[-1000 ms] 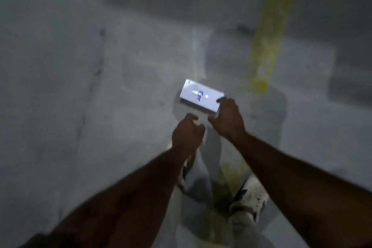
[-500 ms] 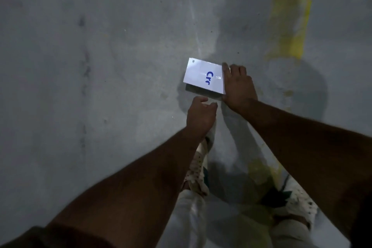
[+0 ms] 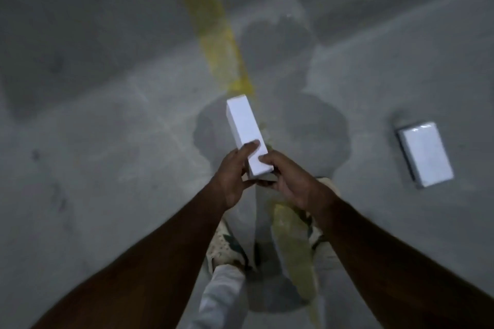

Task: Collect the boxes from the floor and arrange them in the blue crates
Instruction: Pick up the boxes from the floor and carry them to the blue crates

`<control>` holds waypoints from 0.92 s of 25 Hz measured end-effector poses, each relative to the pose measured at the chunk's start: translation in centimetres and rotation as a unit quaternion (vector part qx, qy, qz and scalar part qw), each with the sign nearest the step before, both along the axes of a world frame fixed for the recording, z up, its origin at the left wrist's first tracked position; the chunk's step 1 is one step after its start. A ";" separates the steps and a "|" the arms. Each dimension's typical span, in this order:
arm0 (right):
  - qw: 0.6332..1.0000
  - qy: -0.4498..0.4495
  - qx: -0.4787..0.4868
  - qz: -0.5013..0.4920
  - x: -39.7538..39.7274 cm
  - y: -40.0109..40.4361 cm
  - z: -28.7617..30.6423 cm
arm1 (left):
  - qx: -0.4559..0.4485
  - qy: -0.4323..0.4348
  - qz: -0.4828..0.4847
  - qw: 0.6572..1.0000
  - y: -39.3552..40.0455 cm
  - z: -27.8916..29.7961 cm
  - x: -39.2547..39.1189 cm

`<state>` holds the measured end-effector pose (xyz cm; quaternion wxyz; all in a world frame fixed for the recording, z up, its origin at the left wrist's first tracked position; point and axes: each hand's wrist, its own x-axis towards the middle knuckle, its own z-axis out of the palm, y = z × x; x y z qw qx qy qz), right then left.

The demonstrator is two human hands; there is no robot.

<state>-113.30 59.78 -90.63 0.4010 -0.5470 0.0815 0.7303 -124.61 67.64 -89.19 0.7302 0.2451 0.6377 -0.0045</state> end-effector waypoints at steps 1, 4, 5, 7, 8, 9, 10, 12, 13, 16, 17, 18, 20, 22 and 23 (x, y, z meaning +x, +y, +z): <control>0.999 -0.018 -0.021 -0.033 1.9 -1.5 0.6 | 0.029 0.015 -0.057 0.998 -0.6 0.5 2.3; 0.977 -0.164 -0.097 -0.097 7.9 -6.8 1.9 | 0.103 0.038 -0.203 0.973 -2.5 1.7 8.4; 0.957 -0.244 -0.122 -0.096 9.8 -8.7 1.8 | 0.105 0.032 -0.219 0.970 -3.0 1.8 9.9; 0.905 -0.383 -0.171 -0.076 13.3 -12.4 1.1 | 0.100 0.018 -0.250 0.963 -4.1 2.0 12.9; 0.877 -0.436 -0.193 -0.052 15.1 -14.2 0.4 | 0.093 0.013 -0.279 0.956 -5.0 1.9 14.4; 0.851 -0.481 -0.210 -0.022 16.5 -15.7 -0.3 | 0.083 0.009 -0.308 0.948 -5.9 1.6 15.6; 0.825 -0.519 -0.225 0.012 17.8 -17.0 -1.2 | 0.075 0.011 -0.332 0.940 -6.8 1.2 16.8; 0.767 -0.586 -0.252 0.062 20.5 -18.9 -2.8 | 0.065 0.019 -0.378 0.923 -8.4 -0.2 19.2; 0.739 -0.617 -0.255 0.084 21.9 -19.7 -4.0 | 0.063 0.025 -0.390 0.918 -9.2 -1.1 20.5; 0.696 -0.650 -0.259 0.157 25.5 -21.6 -8.2 | 0.060 0.042 -0.399 0.914 -11.4 -3.5 23.9; 0.699 -0.642 -0.260 0.178 26.5 -21.9 -9.4 | 0.065 0.046 -0.395 0.915 -12.0 -4.2 24.8; 0.706 -0.626 -0.260 0.205 27.3 -22.0 -10.4 | 0.068 0.052 -0.388 0.918 -12.3 -4.7 25.5; 0.715 -0.597 -0.260 0.253 29.0 -22.6 -12.7 | 0.060 0.063 -0.379 0.921 -13.3 -6.2 27.1; 0.708 -0.589 -0.262 0.286 29.7 -22.7 -14.6 | 0.050 0.066 -0.369 0.926 -13.9 -7.4 28.4; 0.705 -0.592 -0.263 0.290 29.8 -22.8 -15.4 | 0.044 0.069 -0.369 0.926 -14.2 -7.9 29.2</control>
